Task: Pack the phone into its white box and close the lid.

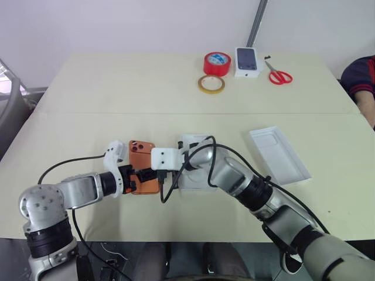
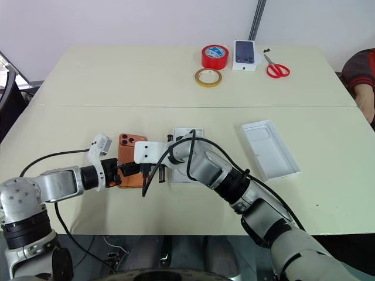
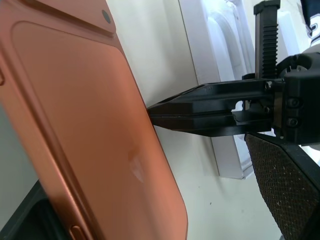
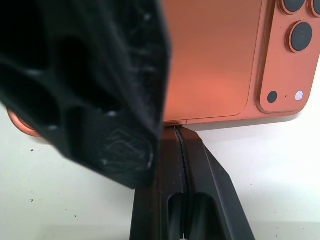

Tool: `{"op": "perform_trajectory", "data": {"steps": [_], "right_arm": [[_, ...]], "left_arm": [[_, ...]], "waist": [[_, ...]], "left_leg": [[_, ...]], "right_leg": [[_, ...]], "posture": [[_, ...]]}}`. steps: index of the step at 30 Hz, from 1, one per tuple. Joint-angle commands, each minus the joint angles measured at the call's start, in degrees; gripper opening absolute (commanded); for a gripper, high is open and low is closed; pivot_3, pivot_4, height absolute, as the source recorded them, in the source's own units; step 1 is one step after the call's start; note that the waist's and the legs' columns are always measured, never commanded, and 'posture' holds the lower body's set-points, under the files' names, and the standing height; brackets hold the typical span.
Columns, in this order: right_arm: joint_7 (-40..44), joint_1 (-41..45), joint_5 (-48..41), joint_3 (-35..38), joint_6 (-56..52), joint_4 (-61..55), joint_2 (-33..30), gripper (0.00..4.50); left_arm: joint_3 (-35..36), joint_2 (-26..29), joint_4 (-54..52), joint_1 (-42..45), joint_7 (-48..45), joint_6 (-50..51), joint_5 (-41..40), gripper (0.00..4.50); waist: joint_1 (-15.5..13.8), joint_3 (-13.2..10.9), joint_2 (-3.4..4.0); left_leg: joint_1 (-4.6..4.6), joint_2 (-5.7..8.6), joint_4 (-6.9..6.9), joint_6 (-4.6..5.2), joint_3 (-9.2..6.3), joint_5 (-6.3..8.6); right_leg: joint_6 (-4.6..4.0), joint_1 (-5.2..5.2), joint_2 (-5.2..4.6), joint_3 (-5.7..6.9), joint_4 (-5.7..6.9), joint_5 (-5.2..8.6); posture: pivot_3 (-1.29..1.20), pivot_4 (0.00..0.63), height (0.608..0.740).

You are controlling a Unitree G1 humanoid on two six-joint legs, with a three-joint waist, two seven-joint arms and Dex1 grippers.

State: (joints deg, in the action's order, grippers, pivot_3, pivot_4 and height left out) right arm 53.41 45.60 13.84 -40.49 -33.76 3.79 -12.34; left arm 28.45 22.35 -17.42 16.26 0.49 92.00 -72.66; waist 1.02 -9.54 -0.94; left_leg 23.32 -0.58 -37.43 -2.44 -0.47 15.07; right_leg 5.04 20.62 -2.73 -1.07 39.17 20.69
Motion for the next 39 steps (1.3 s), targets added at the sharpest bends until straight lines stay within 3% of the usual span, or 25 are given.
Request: {"op": "perform_trajectory", "data": {"steps": [1,3,5,9,16,19,21,22,26,30,34,39], "right_arm": [[-0.36,-0.32,0.04,0.44,0.44,-0.62,0.51,0.0],[-0.54,-0.41,0.14,0.47,0.37,-0.86,0.4,0.0],[-0.7,-0.5,0.21,0.56,0.3,-1.02,0.28,0.0],[-0.84,-0.65,0.26,0.77,0.16,-1.39,-0.02,0.0],[-0.65,-0.71,0.07,2.44,-0.29,-4.52,-1.9,0.0],[-0.08,-1.11,-1.36,5.1,-1.81,-8.82,-3.88,0.0],[0.43,-1.85,-3.26,8.02,-3.55,-12.72,-5.18,0.0],[0.54,-2.33,-4.32,9.83,-4.56,-14.81,-5.88,0.0],[0.82,-5.27,-9.4,18.59,-5.89,-22.74,-9.61,0.0],[3.84,-9.28,-16.56,28.38,-8.42,-28.09,-16.1,0.0],[5.6,-15.57,-21.06,35.48,-10.47,-29.87,-23.68,0.0],[4.21,-21.47,-23.56,40.07,-11.48,-31.12,-29.58,0.0]], "left_arm": [[3.29,1.07,1.89,0.69,2.74,-0.11,-1.46,4.48],[4.33,1.29,2.74,0.61,4.14,-0.73,-2.53,4.48],[6.05,1.43,3.87,0.24,6.08,-1.98,-4.18,3.97],[6.4,1.97,4.67,-1.15,8.94,-3.75,-8.46,2.21],[4.11,3.97,7.14,-4.94,15.9,-11.6,-20.93,2.21],[1.61,5.77,7.28,-6.94,18.8,-16.01,-26.35,1.35],[-0.02,6.79,6.6,-7.88,19.98,-19.23,-29.65,0.32],[-0.81,7.27,6.29,-8.02,20.46,-20.93,-31.28,0.03],[-5.02,8.72,4.74,-6.38,22.17,-27.15,-36.48,0.03],[-11.49,6.25,2.83,-2.0,24.46,-33.32,-40.11,0.03],[-20.3,2.58,3.37,2.0,26.46,-35.7,-39.69,0.03],[-25.86,-0.55,6.8,3.92,26.02,-37.3,-36.29,0.03]], "waist": [[0.04,0.0,0.0],[0.11,0.0,0.0],[0.12,0.0,0.0],[0.12,-0.02,-0.03],[0.02,-0.04,-0.06],[-0.07,-0.08,-0.12],[-0.21,-0.07,-0.13],[-0.16,-0.07,-0.14],[-0.25,-0.09,-0.13],[-0.61,-0.11,-0.17],[-0.99,-0.11,-0.18],[0.16,-0.15,-0.1]], "left_leg": [[0.0,0.0,0.0,0.0,0.0,0.0],[0.0,-0.01,0.02,-0.01,0.0,0.0],[0.0,-0.02,0.03,-0.02,0.0,-0.01],[0.02,-0.02,0.05,-0.03,0.0,-0.01],[0.05,-0.02,0.06,-0.03,0.0,-0.01],[0.09,-0.02,0.05,-0.03,0.0,-0.01],[0.1,-0.02,0.06,-0.02,0.0,-0.01],[0.1,-0.02,0.06,-0.03,-0.01,-0.01],[0.11,-0.02,0.17,-0.01,-0.01,0.0],[0.13,-0.01,0.14,0.02,-0.01,0.01],[0.12,0.02,0.05,0.1,-0.01,0.06],[0.09,-0.07,0.1,0.1,0.05,0.03]], "right_leg": [[0.0,0.01,0.01,0.0,0.0,0.0],[0.0,0.02,0.02,-0.01,0.0,0.0],[0.0,0.03,0.02,-0.01,0.0,0.0],[0.0,0.07,0.02,-0.01,0.0,0.0],[0.0,0.1,0.01,-0.02,-0.02,0.0],[0.0,0.13,-0.01,-0.02,-0.02,0.0],[0.0,0.13,-0.02,-0.03,-0.04,0.0],[0.0,0.11,-0.03,-0.02,-0.05,0.0],[-0.01,0.14,-0.02,-0.03,-0.1,0.0],[-0.01,0.07,-0.05,-0.01,-0.17,0.0],[-0.01,-0.08,-0.07,0.01,-0.3,0.0],[-0.01,-0.07,0.1,-0.08,-0.32,0.0]], "posture": [[0.0,0.15,0.736],[0.0,0.15,0.736],[0.0,0.15,0.736],[0.0,0.15,0.736],[0.0,0.15,0.736],[0.0,0.15,0.736],[0.0,0.15,0.736],[0.0,0.15,0.736],[0.0,0.15,0.736],[0.0,0.15,0.736],[0.0,0.15,0.736],[0.0,0.15,0.736]]}}
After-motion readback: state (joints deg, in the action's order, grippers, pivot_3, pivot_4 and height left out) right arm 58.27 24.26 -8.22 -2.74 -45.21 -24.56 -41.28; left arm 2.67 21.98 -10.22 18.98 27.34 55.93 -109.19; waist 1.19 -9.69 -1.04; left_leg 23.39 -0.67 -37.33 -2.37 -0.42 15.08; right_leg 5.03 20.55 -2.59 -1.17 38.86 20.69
